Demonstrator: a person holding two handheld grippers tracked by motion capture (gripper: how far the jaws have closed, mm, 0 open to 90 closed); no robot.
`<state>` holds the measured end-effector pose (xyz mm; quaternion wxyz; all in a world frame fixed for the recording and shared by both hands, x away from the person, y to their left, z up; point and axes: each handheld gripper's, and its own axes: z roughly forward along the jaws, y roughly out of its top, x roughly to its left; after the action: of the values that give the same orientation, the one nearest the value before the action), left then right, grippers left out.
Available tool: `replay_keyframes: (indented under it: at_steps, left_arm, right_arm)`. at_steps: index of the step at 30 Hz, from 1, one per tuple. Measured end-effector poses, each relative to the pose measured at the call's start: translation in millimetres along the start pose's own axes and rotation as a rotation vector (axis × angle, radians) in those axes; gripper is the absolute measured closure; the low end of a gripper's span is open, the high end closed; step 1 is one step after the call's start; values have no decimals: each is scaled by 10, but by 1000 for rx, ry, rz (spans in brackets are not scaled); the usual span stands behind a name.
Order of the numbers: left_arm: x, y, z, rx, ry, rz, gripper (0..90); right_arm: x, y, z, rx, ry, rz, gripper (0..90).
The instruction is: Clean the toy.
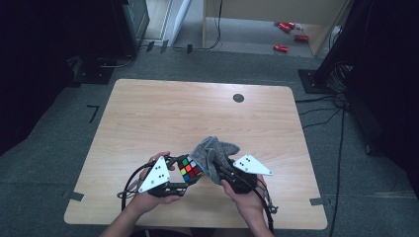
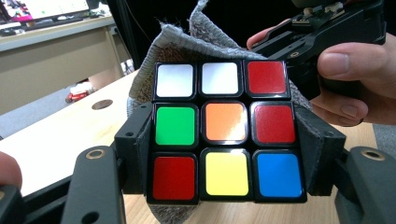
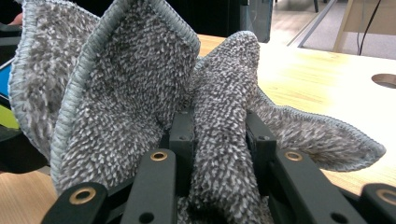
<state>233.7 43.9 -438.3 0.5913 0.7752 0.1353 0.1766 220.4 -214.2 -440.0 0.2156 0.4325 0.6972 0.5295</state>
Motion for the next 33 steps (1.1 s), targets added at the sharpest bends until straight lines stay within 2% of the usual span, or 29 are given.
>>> replay_keyframes:
  at_steps: [7,10,12,15,17,19,22,24,26,31,33]
  left_arm:
    - [3,-20,13,6,-6,-4,345]
    - [-17,-36,47,25,-23,1,345]
    - [-58,-53,91,54,-24,26,345]
    - [-115,-73,153,87,-30,44,345]
    - [-127,-76,163,95,-28,50,345]
    - [-119,-68,146,88,-24,47,346]
    - [-98,-39,106,76,-6,44,345]
    - [-92,-34,89,66,4,46,345]
    - [-63,-17,58,43,-7,27,345]
    - [-9,-7,7,18,7,14,345]
    - [9,-14,9,22,0,6,345]
  right_arm:
    - [-6,10,-9,-8,-2,-3,708]
    - [26,43,-49,-30,6,25,711]
    - [111,92,-95,-60,32,27,713]
    - [314,157,-146,-93,78,-22,718]
    - [417,178,-167,-108,98,-48,722]
    - [453,186,-175,-112,117,-44,724]
    - [379,161,-151,-102,123,-9,724]
    - [303,136,-135,-111,146,37,727]
    - [264,116,-110,-79,103,23,731]
    - [168,66,-67,-47,80,41,735]
    - [165,70,-69,-48,76,47,738]
